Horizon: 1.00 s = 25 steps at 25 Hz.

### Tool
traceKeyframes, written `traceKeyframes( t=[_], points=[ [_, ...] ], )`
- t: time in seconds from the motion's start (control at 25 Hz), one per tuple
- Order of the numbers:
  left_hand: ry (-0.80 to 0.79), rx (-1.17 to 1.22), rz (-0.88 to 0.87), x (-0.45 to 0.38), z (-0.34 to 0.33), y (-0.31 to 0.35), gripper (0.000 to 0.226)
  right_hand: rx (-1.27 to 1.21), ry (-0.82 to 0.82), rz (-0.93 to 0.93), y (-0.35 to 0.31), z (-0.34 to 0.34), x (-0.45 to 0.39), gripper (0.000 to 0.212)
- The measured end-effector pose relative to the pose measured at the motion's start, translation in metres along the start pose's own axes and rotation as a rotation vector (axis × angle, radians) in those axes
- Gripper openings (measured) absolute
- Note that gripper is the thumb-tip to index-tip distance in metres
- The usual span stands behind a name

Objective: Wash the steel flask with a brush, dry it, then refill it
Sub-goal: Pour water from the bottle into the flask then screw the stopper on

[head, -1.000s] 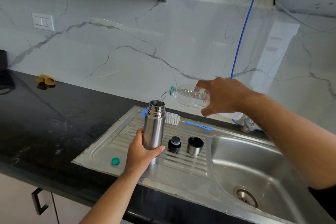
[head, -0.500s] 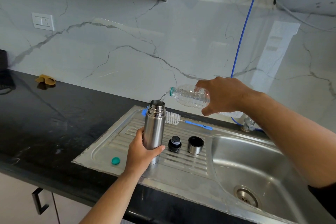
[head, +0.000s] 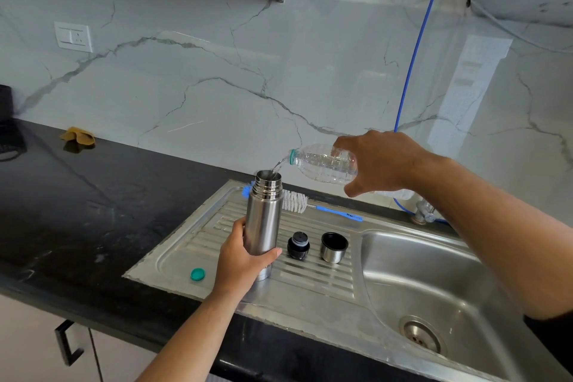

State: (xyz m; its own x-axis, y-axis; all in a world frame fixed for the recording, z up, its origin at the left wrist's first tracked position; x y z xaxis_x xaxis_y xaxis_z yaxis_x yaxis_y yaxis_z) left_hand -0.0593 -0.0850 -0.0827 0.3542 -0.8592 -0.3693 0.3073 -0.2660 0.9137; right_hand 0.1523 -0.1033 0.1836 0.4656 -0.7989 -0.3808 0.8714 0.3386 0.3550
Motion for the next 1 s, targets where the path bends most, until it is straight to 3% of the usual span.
traceKeyframes(
  t=[1.0],
  points=[
    [0.004, -0.012, -0.002, 0.0003, 0.0012, 0.0005, 0.077, 0.071, -0.005, 0.019, -0.0044, 0.0023, -0.0017, 0.078]
  ],
)
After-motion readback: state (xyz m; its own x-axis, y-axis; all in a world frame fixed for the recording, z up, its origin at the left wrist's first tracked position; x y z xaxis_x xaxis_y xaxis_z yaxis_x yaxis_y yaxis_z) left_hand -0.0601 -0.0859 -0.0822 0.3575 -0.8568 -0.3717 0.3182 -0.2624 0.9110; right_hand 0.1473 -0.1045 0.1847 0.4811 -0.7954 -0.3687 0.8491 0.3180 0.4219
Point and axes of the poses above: each hand's wrist, its own x-axis away from the middle knuckle, its own z-axis out of the back of the hand, y = z × x, the point moved 2 cm from there along -x, towards the middle knuckle, and after that the axes turned 9 degrees about y, right-handed, at the moved point
